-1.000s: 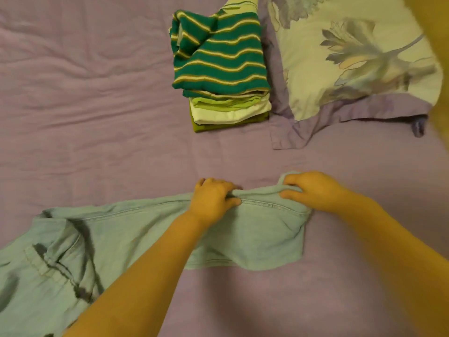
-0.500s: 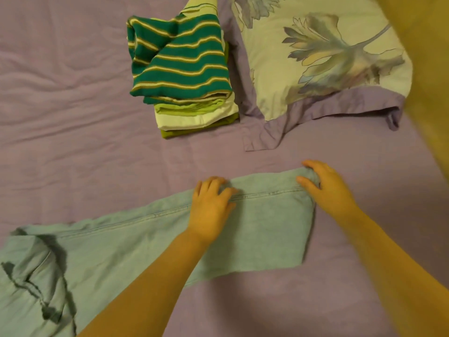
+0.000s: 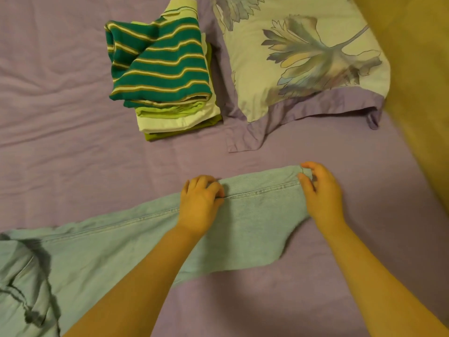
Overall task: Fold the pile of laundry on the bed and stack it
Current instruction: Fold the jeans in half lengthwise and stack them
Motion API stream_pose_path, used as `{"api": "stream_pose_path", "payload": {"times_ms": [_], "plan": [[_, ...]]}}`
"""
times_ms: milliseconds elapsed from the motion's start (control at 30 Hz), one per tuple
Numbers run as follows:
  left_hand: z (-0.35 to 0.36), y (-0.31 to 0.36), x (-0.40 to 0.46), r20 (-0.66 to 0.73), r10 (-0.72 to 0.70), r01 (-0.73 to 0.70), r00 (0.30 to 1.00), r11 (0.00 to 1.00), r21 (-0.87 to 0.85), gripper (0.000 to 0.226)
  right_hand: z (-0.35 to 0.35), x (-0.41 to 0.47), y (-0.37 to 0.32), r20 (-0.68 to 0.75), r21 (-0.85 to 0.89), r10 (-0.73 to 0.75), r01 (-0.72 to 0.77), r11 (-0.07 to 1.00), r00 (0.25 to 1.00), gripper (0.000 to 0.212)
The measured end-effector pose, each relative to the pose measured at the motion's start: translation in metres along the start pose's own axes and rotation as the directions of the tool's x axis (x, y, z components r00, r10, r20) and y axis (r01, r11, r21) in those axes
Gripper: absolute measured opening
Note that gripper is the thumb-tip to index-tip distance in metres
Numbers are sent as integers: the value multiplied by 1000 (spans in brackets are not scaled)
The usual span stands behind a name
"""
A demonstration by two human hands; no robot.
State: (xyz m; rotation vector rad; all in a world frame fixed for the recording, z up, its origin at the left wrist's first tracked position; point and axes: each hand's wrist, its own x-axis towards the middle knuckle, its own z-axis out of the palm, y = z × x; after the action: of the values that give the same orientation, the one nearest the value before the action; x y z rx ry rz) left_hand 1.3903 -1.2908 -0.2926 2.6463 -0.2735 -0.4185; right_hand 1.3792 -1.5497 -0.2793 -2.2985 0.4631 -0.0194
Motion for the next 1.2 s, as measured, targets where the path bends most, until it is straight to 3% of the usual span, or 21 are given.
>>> {"api": "stream_pose_path", "payload": {"times_ms": [100, 200, 300, 367, 467, 533, 633, 700, 833, 900, 967, 1067, 1133, 1200], "plan": [[-16, 3, -8, 126, 10, 13, 992, 983, -184, 3, -21, 7, -1, 91, -22, 25, -23, 999, 996, 28], [-26, 4, 6, 203, -78, 140, 976, 939, -313, 5, -22, 23, -4, 113, 74, 130, -139, 987, 985, 31], [-20, 5, 32, 214, -160, 204, 964, 958, -204, 24, -3, 34, -11, 170, 239, 215, -251, 938, 962, 46], [-6, 10, 46, 254, -100, 128, 962, 987, -97, 33, 10, 31, -3, 216, 241, 247, -297, 924, 945, 51], [9, 24, 63, 249, -32, 51, 968, 996, -73, 30, 17, 12, 16, 167, 155, 312, -337, 929, 935, 51], [13, 32, 73, 227, -25, 42, 974, 997, -72, 28, 20, -3, 27, 107, 2, 274, -276, 961, 956, 52], [11, 43, 86, 164, -37, 56, 986, 992, -114, 25, 25, -20, 32, 134, -197, 294, -266, 944, 946, 49], [8, 47, 91, 173, -64, 88, 983, 987, -134, 25, 25, -26, 33, 129, -191, 296, -269, 944, 947, 27], [10, 51, 99, 311, -51, 80, 949, 994, -80, 29, 18, -26, 36, 15, -103, 217, -214, 971, 976, 34], [9, 53, 106, 390, -17, 77, 921, 987, -140, 31, 11, -22, 40, 41, -205, 200, -188, 961, 979, 32], [12, 61, 115, 439, 36, 61, 898, 977, -205, 32, 4, -20, 52, 53, -446, 140, -102, 889, 989, 38], [26, 77, 118, 377, 89, 23, 922, 959, -283, 22, 4, -24, 61, 134, -700, 160, -21, 714, 978, 44], [36, 89, 115, 345, 137, -20, 929, 947, -320, 33, 8, -24, 57, 93, -661, 159, -59, 748, 983, 41], [42, 97, 114, 331, 176, -44, 927, 928, -370, 46, 12, -18, 45, 4, -461, 146, -128, 878, 989, 50]]}}
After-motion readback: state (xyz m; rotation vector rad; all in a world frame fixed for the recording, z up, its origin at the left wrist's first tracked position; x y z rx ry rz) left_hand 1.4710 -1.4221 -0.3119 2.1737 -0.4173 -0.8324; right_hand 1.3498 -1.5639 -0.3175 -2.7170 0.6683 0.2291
